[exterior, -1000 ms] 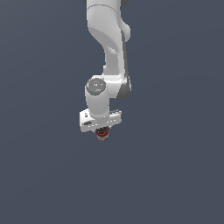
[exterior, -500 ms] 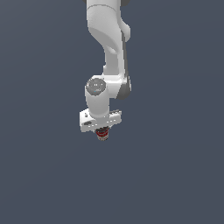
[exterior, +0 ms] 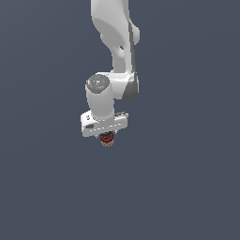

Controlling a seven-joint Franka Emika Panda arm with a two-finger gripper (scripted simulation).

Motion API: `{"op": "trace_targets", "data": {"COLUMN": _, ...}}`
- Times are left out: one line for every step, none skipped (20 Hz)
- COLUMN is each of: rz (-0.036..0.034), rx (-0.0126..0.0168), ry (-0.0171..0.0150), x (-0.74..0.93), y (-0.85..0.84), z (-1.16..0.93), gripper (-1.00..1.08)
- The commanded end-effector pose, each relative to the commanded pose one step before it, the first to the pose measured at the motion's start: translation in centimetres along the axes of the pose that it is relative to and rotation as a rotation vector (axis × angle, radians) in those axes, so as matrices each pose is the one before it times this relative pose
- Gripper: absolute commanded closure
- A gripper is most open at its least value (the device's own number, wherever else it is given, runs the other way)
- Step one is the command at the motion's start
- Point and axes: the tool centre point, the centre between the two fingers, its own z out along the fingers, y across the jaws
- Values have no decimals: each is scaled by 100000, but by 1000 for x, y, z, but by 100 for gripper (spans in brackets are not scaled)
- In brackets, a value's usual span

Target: Pick up the object and move it to a goal position.

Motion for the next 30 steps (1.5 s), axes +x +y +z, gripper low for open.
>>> {"op": "trace_targets", "data": {"rz": 15, "rx": -174, "ry": 501, "x": -217, "y": 557, "z": -1984, "gripper": 108}}
{"op": "trace_targets", "data": {"rz": 0, "rx": 0, "ry": 0, "x": -161, "y": 234, "z": -827, "gripper": 108}}
{"op": "trace_targets", "data": {"rz": 0, "rx": 0, "ry": 0, "x": -171, "y": 249, "z": -882, "gripper": 108}}
{"op": "trace_targets", "data": {"rz": 0, "rx": 0, "ry": 0, "x": -180, "y": 264, "z": -935, "gripper": 108}}
{"op": "trace_targets", "data": {"rz": -18, "rx": 40, "ry": 22, "x": -188, "y": 275, "z": -989, "gripper": 108}}
{"op": "trace_targets", "data": {"rz": 0, "rx": 0, "ry": 0, "x": -198, "y": 292, "z": -1036, "gripper": 108}}
{"op": "trace_targets", "data": {"rz": 0, "rx": 0, "ry": 0, "x": -205, "y": 305, "z": -1084, "gripper": 108}}
{"op": "trace_targets", "data": {"rz": 0, "rx": 0, "ry": 0, "x": -213, "y": 318, "z": -1129, "gripper": 108}}
{"op": "trace_targets", "data": {"rz": -17, "rx": 39, "ry": 23, "x": -218, "y": 326, "z": -1166, "gripper": 108}}
{"op": "trace_targets", "data": {"rz": 0, "rx": 0, "ry": 0, "x": -220, "y": 333, "z": -1180, "gripper": 108}}
{"op": "trace_targets", "data": {"rz": 0, "rx": 0, "ry": 0, "x": -220, "y": 336, "z": -1189, "gripper": 108}}
{"op": "trace_targets", "data": {"rz": -19, "rx": 38, "ry": 24, "x": -219, "y": 335, "z": -1191, "gripper": 108}}
{"op": "trace_targets", "data": {"rz": 0, "rx": 0, "ry": 0, "x": -214, "y": 332, "z": -1173, "gripper": 108}}
{"op": "trace_targets", "data": {"rz": 0, "rx": 0, "ry": 0, "x": -210, "y": 329, "z": -1159, "gripper": 108}}
{"op": "trace_targets", "data": {"rz": 0, "rx": 0, "ry": 0, "x": -206, "y": 327, "z": -1147, "gripper": 108}}
{"op": "trace_targets", "data": {"rz": 0, "rx": 0, "ry": 0, "x": -202, "y": 325, "z": -1135, "gripper": 108}}
{"op": "trace_targets", "data": {"rz": 0, "rx": 0, "ry": 0, "x": -198, "y": 323, "z": -1123, "gripper": 108}}
{"op": "trace_targets", "data": {"rz": 0, "rx": 0, "ry": 0, "x": -195, "y": 321, "z": -1113, "gripper": 108}}
{"op": "trace_targets", "data": {"rz": 0, "rx": 0, "ry": 0, "x": -191, "y": 320, "z": -1103, "gripper": 108}}
{"op": "trace_targets", "data": {"rz": 0, "rx": 0, "ry": 0, "x": -187, "y": 319, "z": -1093, "gripper": 108}}
{"op": "trace_targets", "data": {"rz": 0, "rx": 0, "ry": 0, "x": -184, "y": 318, "z": -1083, "gripper": 108}}
{"op": "trace_targets", "data": {"rz": 0, "rx": 0, "ry": 0, "x": -180, "y": 317, "z": -1073, "gripper": 108}}
{"op": "trace_targets", "data": {"rz": 0, "rx": 0, "ry": 0, "x": -176, "y": 316, "z": -1064, "gripper": 108}}
{"op": "trace_targets", "data": {"rz": 0, "rx": 0, "ry": 0, "x": -172, "y": 315, "z": -1054, "gripper": 108}}
{"op": "trace_targets", "data": {"rz": 0, "rx": 0, "ry": 0, "x": -168, "y": 314, "z": -1043, "gripper": 108}}
{"op": "trace_targets", "data": {"rz": 0, "rx": 0, "ry": 0, "x": -163, "y": 313, "z": -1033, "gripper": 108}}
{"op": "trace_targets", "data": {"rz": 0, "rx": 0, "ry": 0, "x": -159, "y": 312, "z": -1022, "gripper": 108}}
{"op": "trace_targets", "data": {"rz": -31, "rx": -37, "ry": -1, "x": -142, "y": 277, "z": -1011, "gripper": 108}}
{"op": "trace_targets", "data": {"rz": 0, "rx": 0, "ry": 0, "x": -143, "y": 297, "z": -954, "gripper": 108}}
{"op": "trace_targets", "data": {"rz": 0, "rx": 0, "ry": 0, "x": -133, "y": 285, "z": -909, "gripper": 108}}
